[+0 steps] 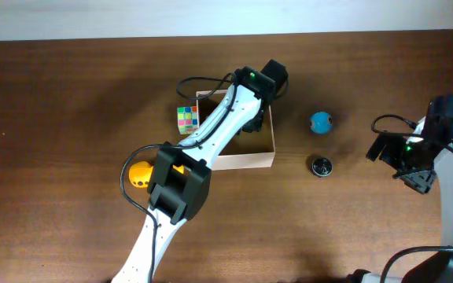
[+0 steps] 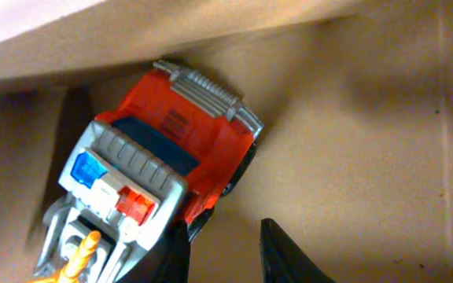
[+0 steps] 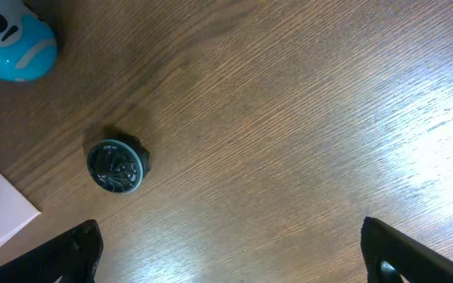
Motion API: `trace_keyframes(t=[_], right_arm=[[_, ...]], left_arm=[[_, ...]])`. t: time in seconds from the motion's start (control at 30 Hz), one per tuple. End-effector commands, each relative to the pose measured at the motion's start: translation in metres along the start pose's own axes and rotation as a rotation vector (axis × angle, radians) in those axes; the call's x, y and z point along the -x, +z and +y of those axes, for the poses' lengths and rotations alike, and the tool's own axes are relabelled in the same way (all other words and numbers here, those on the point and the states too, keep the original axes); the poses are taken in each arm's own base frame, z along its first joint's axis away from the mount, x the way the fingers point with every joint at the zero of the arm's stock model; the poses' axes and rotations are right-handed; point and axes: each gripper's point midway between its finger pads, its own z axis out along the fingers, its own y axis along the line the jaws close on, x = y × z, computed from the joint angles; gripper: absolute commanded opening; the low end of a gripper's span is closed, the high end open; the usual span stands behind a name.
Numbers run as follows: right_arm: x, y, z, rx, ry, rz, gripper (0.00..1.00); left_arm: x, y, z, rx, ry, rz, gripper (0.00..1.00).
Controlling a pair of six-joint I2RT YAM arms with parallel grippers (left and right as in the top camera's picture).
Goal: Pack container
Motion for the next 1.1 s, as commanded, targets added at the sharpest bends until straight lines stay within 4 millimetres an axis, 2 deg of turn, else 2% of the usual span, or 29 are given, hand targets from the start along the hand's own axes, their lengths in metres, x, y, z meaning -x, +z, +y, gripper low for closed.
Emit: trace_keyframes(t=[0.0,0.13,0.23,0.3,0.37,0.4,0.5,0.6,0.67,0.73,0.77,0.83,1.07], right_arm=[[0.005,-0.005,0.000,0.008,-0.007,-0.018,0.99],[0.005,-0.005,0.000,0.008,-0.007,-0.018,0.99],[0.005,-0.005,0.000,0.008,-0.007,-0.018,0.99],[0.005,-0.005,0.000,0.009,-0.007,-0.018,0.99],[0.005,-0.005,0.000,0.009,-0.007,-0.018,0.99],[0.005,-0.005,0.000,0.009,-0.007,-0.018,0.99],[0.005,-0.005,0.000,0.009,-0.007,-0.017,0.99],[0.005,-0.005,0.000,0.009,-0.007,-0.018,0.99],[0.005,-0.005,0.000,0.009,-0.007,-0.017,0.99],[0.005,-0.005,0.000,0.009,-0.007,-0.018,0.99],[0.005,-0.005,0.000,0.009,-0.007,-0.018,0.99],[0.005,-0.005,0.000,0.008,-0.007,-0.018,0.99],[0.003,-0.005,0.000,0.007,-0.007,-0.013,0.99]], left_arm=[[0.000,-0.003,-0.001,-0.015,0.028,0.002,0.29],[-0.002,-0.030,0.000,-0.054,0.077,-0.003,0.30],[0.003,-0.073,0.013,-0.078,0.071,-0.049,0.38],[0.007,-0.103,0.025,-0.095,0.063,-0.097,0.45],[0.010,-0.128,0.040,-0.106,0.047,-0.142,0.60],[0.013,-0.148,0.058,-0.117,0.012,-0.182,0.66],[0.018,-0.163,0.086,-0.118,-0.047,-0.216,0.70],[0.025,-0.157,0.116,-0.101,-0.109,-0.210,0.70],[0.026,-0.138,0.134,-0.080,-0.144,-0.169,0.64],[0.025,-0.116,0.145,-0.065,-0.168,-0.123,0.42],[0.025,-0.105,0.147,-0.064,-0.175,-0.102,0.36],[0.022,-0.083,0.146,-0.090,-0.186,-0.051,0.28],[0.022,-0.031,0.117,-0.171,-0.132,0.033,0.23]])
